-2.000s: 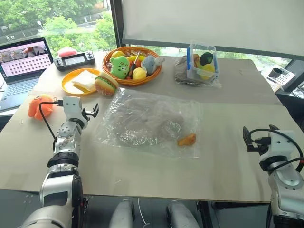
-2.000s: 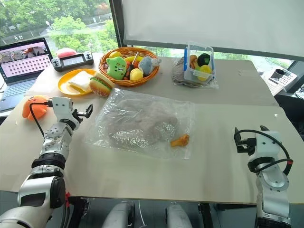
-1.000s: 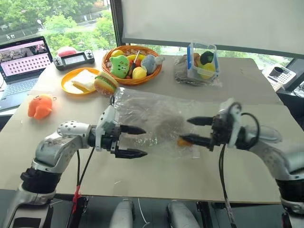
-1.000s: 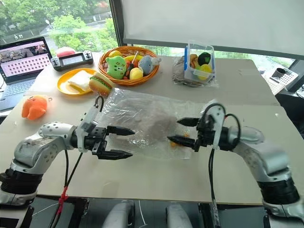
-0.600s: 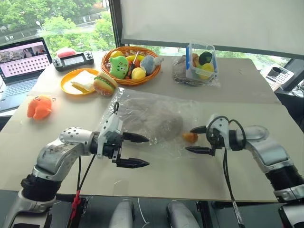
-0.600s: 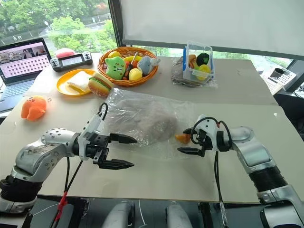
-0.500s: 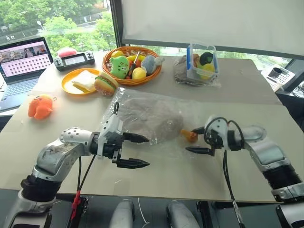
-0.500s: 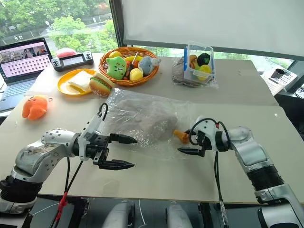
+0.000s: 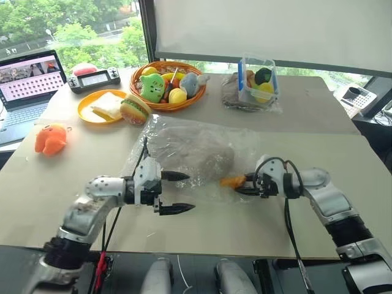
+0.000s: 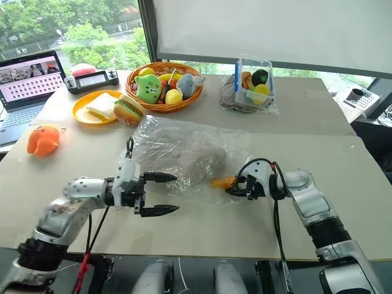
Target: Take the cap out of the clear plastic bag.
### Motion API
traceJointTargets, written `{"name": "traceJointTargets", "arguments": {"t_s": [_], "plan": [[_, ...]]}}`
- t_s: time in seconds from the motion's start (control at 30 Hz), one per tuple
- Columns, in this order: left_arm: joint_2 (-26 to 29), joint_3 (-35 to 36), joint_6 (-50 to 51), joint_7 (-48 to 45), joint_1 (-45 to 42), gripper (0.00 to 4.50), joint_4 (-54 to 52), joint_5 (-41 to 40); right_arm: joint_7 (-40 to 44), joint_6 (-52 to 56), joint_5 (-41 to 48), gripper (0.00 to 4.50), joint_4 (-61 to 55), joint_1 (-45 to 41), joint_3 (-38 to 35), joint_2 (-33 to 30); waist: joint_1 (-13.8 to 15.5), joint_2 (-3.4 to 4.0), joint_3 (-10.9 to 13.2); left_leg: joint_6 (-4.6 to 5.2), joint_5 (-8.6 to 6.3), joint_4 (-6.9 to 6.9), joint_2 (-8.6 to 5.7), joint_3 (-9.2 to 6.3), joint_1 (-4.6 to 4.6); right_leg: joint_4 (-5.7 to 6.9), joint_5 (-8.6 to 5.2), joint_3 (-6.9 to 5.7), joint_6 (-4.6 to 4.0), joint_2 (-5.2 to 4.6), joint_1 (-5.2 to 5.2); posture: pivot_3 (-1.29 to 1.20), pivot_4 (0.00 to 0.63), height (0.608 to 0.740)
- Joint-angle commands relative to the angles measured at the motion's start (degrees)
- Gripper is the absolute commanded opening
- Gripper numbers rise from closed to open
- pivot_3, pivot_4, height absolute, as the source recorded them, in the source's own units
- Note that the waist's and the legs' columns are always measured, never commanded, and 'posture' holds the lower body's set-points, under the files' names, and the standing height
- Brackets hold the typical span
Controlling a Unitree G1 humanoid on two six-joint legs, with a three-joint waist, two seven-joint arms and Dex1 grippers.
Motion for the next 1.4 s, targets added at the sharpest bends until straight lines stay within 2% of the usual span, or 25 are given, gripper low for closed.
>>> {"name": "traceJointTargets", "arguments": {"t_s": [0.03, 0.43, 0.5, 0.73, 0.8, 0.87, 0.97, 1.0, 1.07, 1.13, 1.2, 1.23, 1.4], "plan": [[-1.75, -0.69, -6.28, 0.95, 1.27, 4.5, 2.02, 3.21, -1.1, 1.49, -1.35, 1.78, -1.08, 1.26, -0.38, 0.2, 0.04, -0.01, -0.01, 0.0, 0.0, -0.01, 0.01, 0.0, 0.0, 0.0, 0.0, 0.0, 0.0, 0.0, -0.01, 0.0, 0.15, 0.74], [-4.88, -1.16, -9.17, 1.48, 0.84, 4.5, 3.72, 4.32, -2.69, 6.7, 3.53, 1.78, -5.56, 3.2, -5.42, 2.38, -0.01, -0.01, -0.01, 0.0, 0.0, -0.02, 0.0, 0.0, 0.0, 0.01, 0.0, 0.01, -0.01, 0.0, -0.01, 0.0, 0.15, 0.74], [-4.99, -1.21, -8.81, 1.73, 1.04, 4.5, 3.1, 4.23, -2.96, 9.38, 6.55, 1.49, -6.97, 3.61, -7.97, 2.79, 0.08, -0.02, -0.01, 0.0, 0.0, -0.02, 0.0, 0.0, -0.01, 0.01, 0.01, 0.01, 0.0, 0.0, -0.01, 0.0, 0.15, 0.74], [-4.94, -1.46, -8.25, 2.18, 1.51, 4.5, 1.97, 4.08, -6.56, 19.5, 21.56, 1.44, -11.26, 3.57, -21.09, 6.39, 0.14, -0.02, -0.01, 0.0, 0.0, -0.03, -0.01, -0.02, -0.1, 0.0, 0.01, 0.0, 0.0, -0.01, -0.07, 0.0, 0.15, 0.74], [-4.89, -1.47, -8.13, 2.26, 1.62, 4.5, 1.77, 4.01, -11.38, 18.46, 22.84, 1.44, -8.83, 1.42, -25.52, 8.46, 0.05, -0.01, -0.01, 0.0, 0.0, -0.03, -0.01, -0.02, -0.1, 0.0, 0.01, -0.01, 0.0, -0.01, -0.07, 0.0, 0.15, 0.74], [-5.05, -1.32, -7.34, 2.56, 1.47, 4.5, 1.8, 3.56, -19.87, 13.72, 19.4, 1.44, -2.94, -2.29, -28.89, 10.24, -0.11, -0.01, -0.01, 0.0, 0.0, -0.03, -0.01, -0.01, -0.09, 0.0, 0.01, 0.01, 0.0, -0.01, -0.07, 0.0, 0.15, 0.74], [-5.3, -1.3, -6.79, 2.84, 1.19, 4.5, 1.81, 3.24, -44.65, 3.08, 1.85, 1.44, 15.35, -9.83, -27.6, 6.66, -0.01, -0.01, 0.0, 0.0, 0.0, -0.02, -0.02, 0.01, -0.07, 0.0, 0.02, 0.03, 0.02, -0.01, -0.09, 0.0, 0.15, 0.74], [-5.41, -1.31, -6.59, 2.89, 1.17, 4.5, 1.77, 3.07, -51.82, 1.71, -1.08, 1.44, 20.51, -11.66, -28.35, 5.61, 0.43, -0.01, -0.01, -0.01, 0.0, -0.03, -0.03, 0.03, -0.08, 0.0, 0.02, 0.03, 0.01, -0.02, -0.13, 0.0, 0.15, 0.74], [-5.49, -1.41, -6.4, 2.73, 1.29, 4.5, 1.61, 2.96, -60.01, -0.77, -3.18, 1.44, 27.84, -13.76, -30.07, 4.22, 1.01, -0.01, -0.01, -0.01, 0.01, -0.1, -0.07, 0.01, -0.13, -0.03, 0.01, 0.0, 0.0, -0.06, -0.17, 0.0, 0.15, 0.74], [-5.46, -1.59, -6.45, 2.55, 1.53, 4.5, 1.43, 3.1, -62.48, -3.32, -3.89, 1.44, 31.89, -14.78, -30.45, 3.74, 1.19, 0.0, -0.01, -0.01, 0.0, -0.17, -0.09, 0.02, -0.28, -0.06, 0.01, 0.01, -0.02, -0.09, -0.3, 0.0, 0.15, 0.74], [-5.43, -1.68, -6.61, 2.55, 1.71, 4.5, 1.32, 3.29, -62.37, -4.45, -3.34, 2.44, 33.54, -15.08, -30.91, 4.2, 0.76, 0.01, -0.01, 0.04, -0.03, -0.22, -0.09, 0.05, -0.33, -0.1, 0.02, 0.07, -0.03, -0.09, -0.33, 0.0, 0.15, 0.74], [-5.42, -1.67, -6.66, 2.57, 1.74, 4.5, 1.3, 3.32, -62.17, -4.97, -3.13, 2.66, 33.97, -15.09, -31.01, 4.38, 0.14, 0.02, -0.01, 0.04, -0.04, -0.22, -0.08, 0.08, -0.33, -0.1, 0.02, 0.11, -0.03, -0.09, -0.35, 0.0, 0.15, 0.74], [-5.31, -1.72, -7.12, 2.54, 1.65, 4.5, 1.07, 3.54, -60.68, -5.26, -0.92, 4.43, 32.3, -13.62, -32.51, 4.77, -0.96, 0.08, 0.02, 0.05, -0.02, -0.13, -0.08, 0.08, -0.16, -0.01, 0.11, 0.15, -0.03, -0.07, -0.19, 0.0, 0.15, 0.74]]}}
